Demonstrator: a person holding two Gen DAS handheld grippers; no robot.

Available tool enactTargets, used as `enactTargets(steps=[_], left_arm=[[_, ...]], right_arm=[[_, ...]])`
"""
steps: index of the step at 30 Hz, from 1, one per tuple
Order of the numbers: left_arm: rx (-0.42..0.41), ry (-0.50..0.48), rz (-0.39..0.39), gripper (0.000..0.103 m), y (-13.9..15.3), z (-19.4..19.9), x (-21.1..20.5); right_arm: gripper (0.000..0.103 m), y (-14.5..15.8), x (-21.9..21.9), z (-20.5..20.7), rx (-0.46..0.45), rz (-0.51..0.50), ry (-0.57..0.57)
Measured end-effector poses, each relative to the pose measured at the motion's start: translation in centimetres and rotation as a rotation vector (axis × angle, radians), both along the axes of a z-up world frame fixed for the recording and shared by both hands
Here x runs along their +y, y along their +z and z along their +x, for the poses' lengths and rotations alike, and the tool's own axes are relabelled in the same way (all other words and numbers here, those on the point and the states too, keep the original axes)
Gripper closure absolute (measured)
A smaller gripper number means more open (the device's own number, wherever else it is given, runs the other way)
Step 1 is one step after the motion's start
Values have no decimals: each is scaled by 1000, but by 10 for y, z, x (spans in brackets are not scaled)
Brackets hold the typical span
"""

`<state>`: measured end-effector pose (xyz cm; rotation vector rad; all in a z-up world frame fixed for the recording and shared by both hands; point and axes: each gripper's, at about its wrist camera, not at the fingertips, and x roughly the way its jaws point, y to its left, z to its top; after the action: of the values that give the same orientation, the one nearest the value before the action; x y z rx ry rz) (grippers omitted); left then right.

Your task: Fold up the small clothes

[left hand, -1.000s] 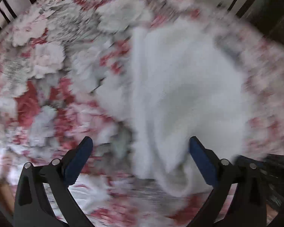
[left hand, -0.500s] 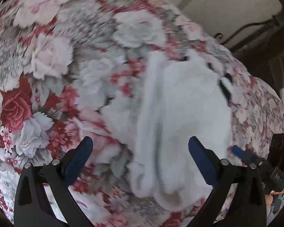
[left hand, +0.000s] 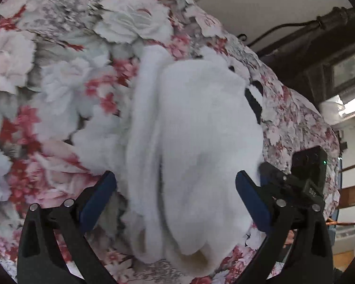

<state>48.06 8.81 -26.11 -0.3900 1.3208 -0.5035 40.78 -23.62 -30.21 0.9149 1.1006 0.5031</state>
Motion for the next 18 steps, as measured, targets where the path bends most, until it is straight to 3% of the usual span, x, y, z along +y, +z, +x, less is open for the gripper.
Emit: enactTargets(steps=[3, 14, 18], left_arm=[[49, -18, -41, 5, -16, 0, -10], [32, -60, -75, 5, -25, -4, -36], [10, -97, -122, 5, -17, -9, -38]], right_arm=[[42, -5, 0, 1, 0, 28, -6], [43, -14, 3, -2, 5, 106, -29], [43, -4, 22, 0, -15, 126, 50]])
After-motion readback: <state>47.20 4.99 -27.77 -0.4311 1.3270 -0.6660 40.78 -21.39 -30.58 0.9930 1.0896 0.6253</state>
